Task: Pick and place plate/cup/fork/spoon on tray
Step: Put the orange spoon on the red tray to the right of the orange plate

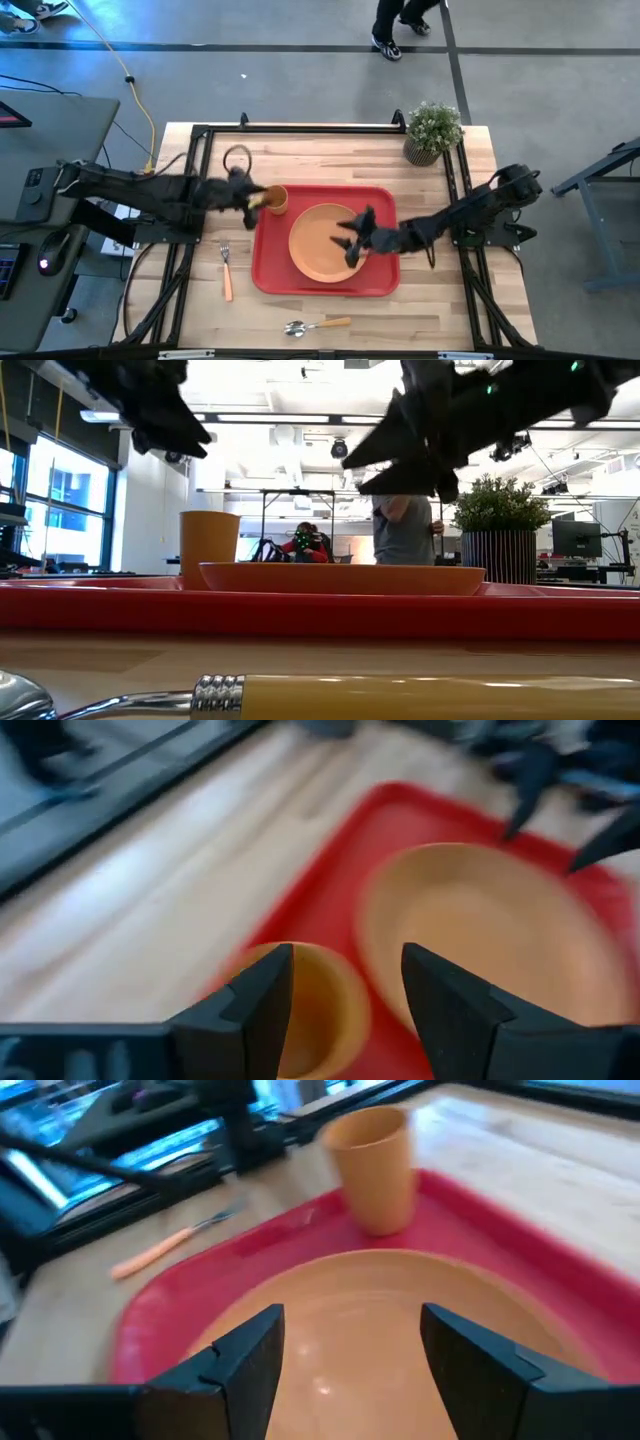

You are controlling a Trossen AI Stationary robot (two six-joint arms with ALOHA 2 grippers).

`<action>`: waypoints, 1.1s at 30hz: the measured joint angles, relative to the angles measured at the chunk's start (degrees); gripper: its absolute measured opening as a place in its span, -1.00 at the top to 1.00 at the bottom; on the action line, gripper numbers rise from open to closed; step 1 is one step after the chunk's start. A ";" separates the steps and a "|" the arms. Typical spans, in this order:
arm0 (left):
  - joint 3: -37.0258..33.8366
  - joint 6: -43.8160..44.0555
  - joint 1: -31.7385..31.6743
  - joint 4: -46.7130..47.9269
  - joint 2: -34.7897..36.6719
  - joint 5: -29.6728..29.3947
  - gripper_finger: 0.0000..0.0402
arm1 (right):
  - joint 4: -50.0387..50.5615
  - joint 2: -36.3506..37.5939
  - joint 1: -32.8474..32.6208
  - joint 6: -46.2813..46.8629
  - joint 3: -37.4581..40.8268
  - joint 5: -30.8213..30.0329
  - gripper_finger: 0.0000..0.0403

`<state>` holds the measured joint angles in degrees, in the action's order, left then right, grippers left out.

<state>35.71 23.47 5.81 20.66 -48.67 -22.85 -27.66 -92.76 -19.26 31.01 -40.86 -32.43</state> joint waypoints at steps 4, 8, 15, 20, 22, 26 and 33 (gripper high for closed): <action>-6.02 1.43 9.44 -9.37 0.65 -2.21 0.18 | 3.17 -6.05 -4.54 -2.56 -8.13 -0.21 -0.12; -8.62 1.62 18.42 -15.41 -1.28 -8.87 0.23 | 17.03 -12.90 -8.41 -5.69 -20.09 1.29 -0.12; -8.73 2.01 30.83 -21.31 -7.37 -20.16 0.28 | 37.48 -24.87 -11.96 -4.05 -38.83 6.72 -0.12; -8.73 3.26 35.25 -25.53 -12.48 -23.18 0.28 | 43.07 -30.98 -12.87 -4.83 -48.65 11.99 -0.12; -8.73 4.73 36.20 -26.61 -14.29 -23.86 0.28 | 45.48 -32.71 -13.27 -5.17 -51.79 13.32 -0.12; -8.73 7.31 37.89 -28.16 -17.07 -24.38 0.28 | 47.08 -36.05 -13.71 -5.03 -56.23 16.79 -0.12; -8.71 12.52 38.45 -28.22 -21.51 -24.31 0.28 | 46.97 -39.09 -14.20 -2.67 -58.04 20.78 -0.06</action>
<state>27.00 35.99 44.27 -7.56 -70.17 -47.16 19.31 -131.84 -33.47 28.34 -98.89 -11.65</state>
